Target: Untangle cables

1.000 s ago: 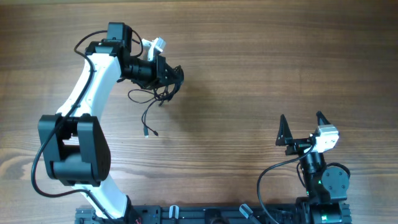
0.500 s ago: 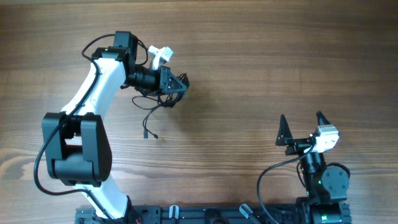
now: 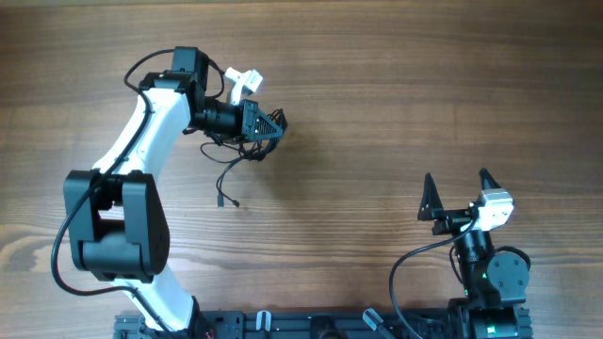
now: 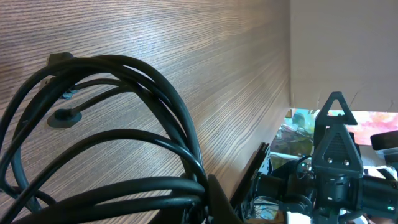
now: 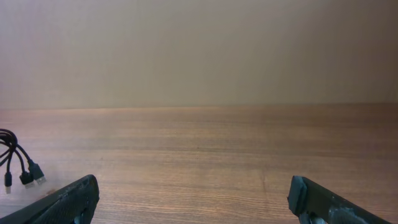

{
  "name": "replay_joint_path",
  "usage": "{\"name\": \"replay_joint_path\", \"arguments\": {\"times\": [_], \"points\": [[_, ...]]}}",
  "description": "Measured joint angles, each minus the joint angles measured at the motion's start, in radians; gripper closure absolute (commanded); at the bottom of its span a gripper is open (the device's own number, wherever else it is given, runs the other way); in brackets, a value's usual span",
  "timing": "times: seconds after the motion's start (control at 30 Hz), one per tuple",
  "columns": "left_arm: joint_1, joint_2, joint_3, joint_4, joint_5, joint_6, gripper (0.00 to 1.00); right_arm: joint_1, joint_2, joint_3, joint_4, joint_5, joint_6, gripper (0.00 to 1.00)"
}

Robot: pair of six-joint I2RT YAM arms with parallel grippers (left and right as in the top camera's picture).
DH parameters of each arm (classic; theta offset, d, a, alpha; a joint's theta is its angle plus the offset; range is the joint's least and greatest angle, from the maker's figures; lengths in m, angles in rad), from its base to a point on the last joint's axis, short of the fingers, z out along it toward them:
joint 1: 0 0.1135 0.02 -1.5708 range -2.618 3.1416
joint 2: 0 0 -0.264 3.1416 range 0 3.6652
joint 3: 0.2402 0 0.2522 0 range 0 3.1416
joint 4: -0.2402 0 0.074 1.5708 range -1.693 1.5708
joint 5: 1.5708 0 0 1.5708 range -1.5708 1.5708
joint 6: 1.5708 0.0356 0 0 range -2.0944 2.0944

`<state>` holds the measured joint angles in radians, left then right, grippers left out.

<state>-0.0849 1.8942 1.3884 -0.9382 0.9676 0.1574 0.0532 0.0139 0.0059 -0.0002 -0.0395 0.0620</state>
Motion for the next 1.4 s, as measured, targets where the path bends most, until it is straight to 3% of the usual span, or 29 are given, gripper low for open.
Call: {"name": "replay_joint_path", "arguments": {"times": [0.87,1.4], "points": [[0.0,0.0,0.0,0.008,0.0,0.003,0.96,0.0,0.0,0.0,0.0,0.0,0.0,0.0],[0.0,0.0,0.0,0.157,0.0,0.003,0.96,0.0,0.0,0.0,0.0,0.0,0.0,0.0]]}}
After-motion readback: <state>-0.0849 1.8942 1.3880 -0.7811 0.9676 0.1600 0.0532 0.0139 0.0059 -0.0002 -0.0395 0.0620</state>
